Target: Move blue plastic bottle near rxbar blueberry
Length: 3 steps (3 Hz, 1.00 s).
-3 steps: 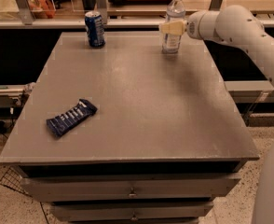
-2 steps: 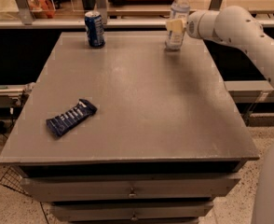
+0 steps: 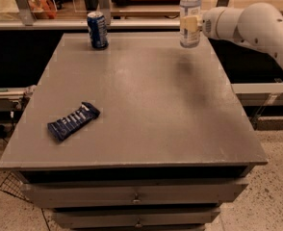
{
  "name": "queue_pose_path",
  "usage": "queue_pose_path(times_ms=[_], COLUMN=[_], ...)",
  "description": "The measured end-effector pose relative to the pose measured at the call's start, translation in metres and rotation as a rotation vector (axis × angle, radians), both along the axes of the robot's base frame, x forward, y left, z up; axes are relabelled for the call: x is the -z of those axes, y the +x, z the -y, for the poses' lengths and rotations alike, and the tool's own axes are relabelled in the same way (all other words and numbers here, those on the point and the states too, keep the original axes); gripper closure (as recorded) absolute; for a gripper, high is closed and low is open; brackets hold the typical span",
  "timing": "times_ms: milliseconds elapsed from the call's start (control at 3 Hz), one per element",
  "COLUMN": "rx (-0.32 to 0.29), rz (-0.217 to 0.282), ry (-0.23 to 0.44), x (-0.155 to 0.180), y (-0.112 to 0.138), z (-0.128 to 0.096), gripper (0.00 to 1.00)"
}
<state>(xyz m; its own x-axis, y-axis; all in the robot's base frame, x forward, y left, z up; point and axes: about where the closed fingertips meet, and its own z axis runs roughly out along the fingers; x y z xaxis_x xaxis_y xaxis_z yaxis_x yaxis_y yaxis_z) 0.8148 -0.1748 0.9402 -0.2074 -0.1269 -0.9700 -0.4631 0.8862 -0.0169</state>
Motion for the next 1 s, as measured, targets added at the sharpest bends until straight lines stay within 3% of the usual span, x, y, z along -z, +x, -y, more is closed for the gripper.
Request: queue_pose_path(times_ms=[667, 1000], rx=[-0.191, -0.363], rz=[0.057, 0.032], ry=[0.1, 0.202], x=[-0.027, -0.04], y=[-0.072, -0.135], z=[-0.003, -0.018], gripper=[1.0, 1.0])
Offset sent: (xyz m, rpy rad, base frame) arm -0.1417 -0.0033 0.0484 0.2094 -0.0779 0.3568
